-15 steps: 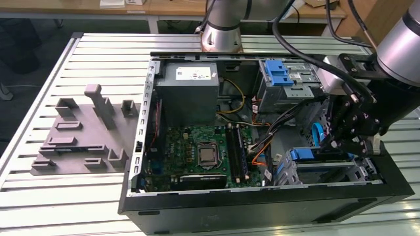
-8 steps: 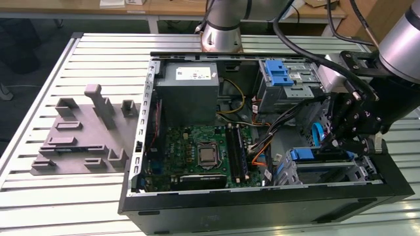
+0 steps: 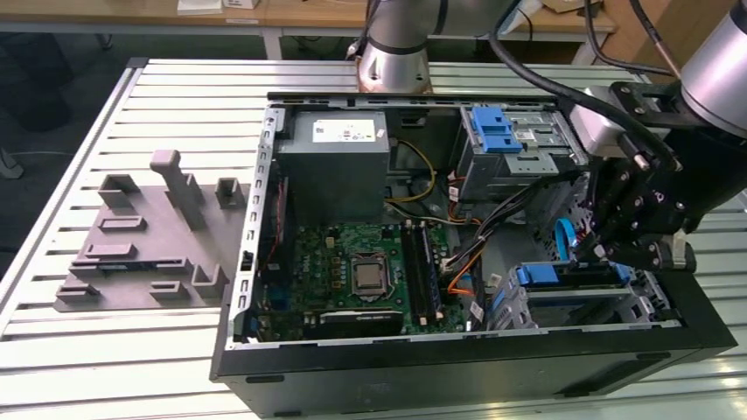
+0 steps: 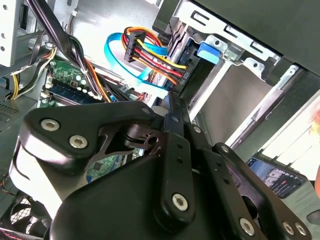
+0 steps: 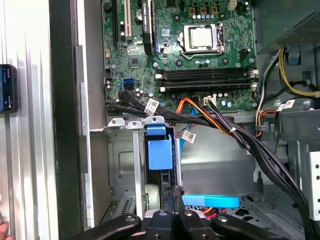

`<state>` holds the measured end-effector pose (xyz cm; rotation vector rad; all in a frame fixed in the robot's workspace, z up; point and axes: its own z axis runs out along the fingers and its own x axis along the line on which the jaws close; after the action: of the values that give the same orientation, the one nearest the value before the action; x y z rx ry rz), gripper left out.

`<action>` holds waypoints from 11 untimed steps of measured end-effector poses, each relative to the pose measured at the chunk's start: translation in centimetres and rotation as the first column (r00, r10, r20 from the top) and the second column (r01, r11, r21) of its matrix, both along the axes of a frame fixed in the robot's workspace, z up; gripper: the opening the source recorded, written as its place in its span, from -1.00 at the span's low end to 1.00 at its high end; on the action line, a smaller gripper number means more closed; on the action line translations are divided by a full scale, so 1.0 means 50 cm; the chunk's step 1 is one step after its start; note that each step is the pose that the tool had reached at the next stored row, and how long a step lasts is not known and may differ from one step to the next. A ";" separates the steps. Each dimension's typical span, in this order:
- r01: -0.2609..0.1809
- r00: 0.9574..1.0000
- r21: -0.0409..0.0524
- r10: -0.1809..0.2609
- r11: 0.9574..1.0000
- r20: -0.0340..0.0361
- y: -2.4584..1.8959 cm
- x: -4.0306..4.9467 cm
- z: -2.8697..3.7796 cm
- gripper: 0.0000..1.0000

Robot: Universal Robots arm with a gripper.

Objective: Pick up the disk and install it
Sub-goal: 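Insert the second disk wire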

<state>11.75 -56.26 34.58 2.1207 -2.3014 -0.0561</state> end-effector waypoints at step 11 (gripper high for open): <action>0.000 1.000 0.000 0.000 1.000 -0.001 0.0000 0.000 0.016 -0.79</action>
<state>11.75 -56.26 35.40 2.1201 -2.3008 -0.0573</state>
